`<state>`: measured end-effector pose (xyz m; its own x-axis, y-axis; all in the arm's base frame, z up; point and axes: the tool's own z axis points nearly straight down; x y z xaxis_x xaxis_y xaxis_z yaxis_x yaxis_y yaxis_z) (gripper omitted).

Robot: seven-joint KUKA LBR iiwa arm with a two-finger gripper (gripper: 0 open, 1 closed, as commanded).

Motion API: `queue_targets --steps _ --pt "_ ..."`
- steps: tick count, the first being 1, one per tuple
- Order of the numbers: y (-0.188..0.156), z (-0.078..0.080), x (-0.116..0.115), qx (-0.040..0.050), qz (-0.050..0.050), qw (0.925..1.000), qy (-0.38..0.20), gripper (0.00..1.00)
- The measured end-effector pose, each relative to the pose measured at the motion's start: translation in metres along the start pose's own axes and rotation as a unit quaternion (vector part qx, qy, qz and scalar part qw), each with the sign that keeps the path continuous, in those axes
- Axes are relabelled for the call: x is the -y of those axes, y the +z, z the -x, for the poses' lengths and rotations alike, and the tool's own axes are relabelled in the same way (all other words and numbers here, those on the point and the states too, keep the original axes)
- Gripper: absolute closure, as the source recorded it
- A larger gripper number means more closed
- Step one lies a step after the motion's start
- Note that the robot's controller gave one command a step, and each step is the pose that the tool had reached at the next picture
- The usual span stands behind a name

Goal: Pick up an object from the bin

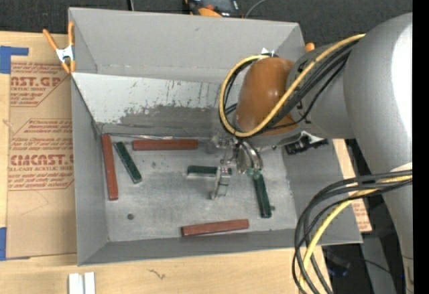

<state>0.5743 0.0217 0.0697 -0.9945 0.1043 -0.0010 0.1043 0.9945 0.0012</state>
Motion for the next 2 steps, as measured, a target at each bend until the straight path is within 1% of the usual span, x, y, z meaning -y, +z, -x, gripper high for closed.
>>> queue_targets --steps 1,2 --pt "-0.001 0.0 0.0 0.0004 0.0 1.0 0.0 1.0" --pt "-0.142 -0.013 0.043 0.0042 -0.001 0.9979 -0.064 1.0"
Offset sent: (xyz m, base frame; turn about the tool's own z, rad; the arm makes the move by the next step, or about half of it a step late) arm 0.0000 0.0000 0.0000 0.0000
